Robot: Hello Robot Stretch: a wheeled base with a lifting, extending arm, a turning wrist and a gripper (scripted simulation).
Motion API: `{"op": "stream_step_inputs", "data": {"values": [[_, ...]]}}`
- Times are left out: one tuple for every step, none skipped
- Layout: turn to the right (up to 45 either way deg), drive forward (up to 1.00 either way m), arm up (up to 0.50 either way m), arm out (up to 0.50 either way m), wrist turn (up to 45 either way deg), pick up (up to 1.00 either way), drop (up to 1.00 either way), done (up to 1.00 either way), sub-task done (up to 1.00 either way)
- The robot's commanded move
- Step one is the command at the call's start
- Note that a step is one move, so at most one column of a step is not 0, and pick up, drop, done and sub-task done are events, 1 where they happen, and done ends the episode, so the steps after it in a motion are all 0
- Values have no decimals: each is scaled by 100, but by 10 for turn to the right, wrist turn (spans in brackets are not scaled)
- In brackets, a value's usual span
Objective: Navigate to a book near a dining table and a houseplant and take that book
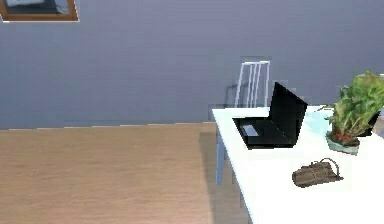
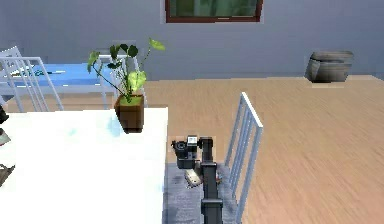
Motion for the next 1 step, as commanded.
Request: {"op": "stream_step_inputs", "data": {"values": [[0,0,-30,0,0,0,0,0,0]]}}
